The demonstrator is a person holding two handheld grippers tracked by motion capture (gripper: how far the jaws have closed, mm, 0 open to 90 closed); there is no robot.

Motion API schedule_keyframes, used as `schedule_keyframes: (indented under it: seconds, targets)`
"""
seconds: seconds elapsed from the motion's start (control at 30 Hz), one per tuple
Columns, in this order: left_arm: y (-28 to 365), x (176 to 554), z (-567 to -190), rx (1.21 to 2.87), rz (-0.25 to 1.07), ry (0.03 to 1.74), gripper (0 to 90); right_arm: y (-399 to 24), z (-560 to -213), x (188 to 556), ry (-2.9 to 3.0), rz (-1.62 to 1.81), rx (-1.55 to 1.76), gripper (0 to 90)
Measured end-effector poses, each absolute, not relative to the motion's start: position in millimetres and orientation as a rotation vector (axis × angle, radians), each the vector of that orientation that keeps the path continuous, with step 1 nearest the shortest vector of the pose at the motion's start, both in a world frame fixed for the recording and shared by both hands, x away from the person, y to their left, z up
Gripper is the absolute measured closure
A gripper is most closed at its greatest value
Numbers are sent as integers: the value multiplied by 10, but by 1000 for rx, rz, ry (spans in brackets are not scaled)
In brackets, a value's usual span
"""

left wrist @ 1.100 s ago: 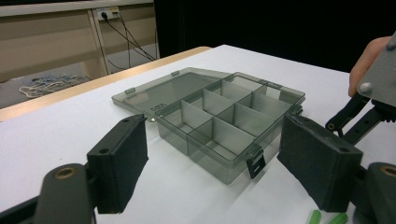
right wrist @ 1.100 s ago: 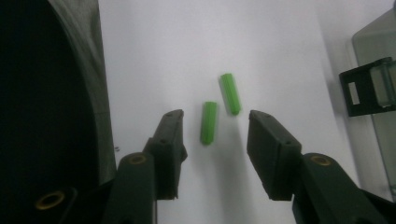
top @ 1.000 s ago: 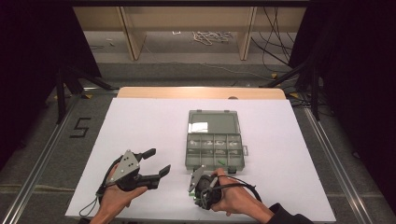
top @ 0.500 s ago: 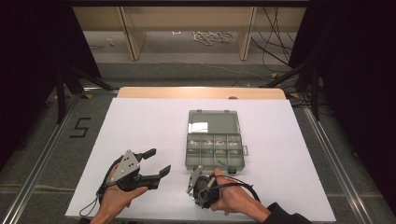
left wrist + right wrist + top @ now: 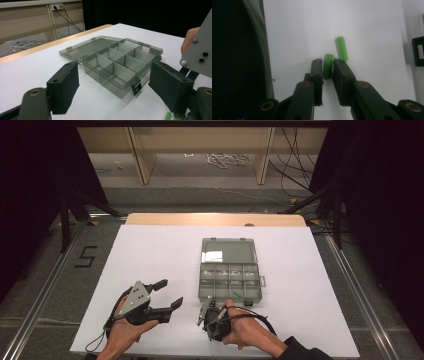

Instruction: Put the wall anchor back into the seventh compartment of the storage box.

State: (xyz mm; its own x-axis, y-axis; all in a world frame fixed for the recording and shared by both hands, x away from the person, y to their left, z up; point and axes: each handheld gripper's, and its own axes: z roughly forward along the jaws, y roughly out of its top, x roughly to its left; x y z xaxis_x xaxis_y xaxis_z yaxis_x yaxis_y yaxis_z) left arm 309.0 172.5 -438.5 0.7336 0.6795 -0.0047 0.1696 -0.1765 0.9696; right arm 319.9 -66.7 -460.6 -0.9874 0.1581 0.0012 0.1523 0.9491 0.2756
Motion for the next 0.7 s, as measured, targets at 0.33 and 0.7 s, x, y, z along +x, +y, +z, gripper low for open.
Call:
schedule_keyframes:
  seconds: [0.33, 0.7]
  targets:
    - [1731, 3095, -4395, 1712, 518, 695, 230, -630, -4599, 3207, 3087, 379, 263, 843]
    - [1752, 3108, -4390, 1706, 524, 690, 231, -621, -4592, 3197, 3081, 368, 214, 847]
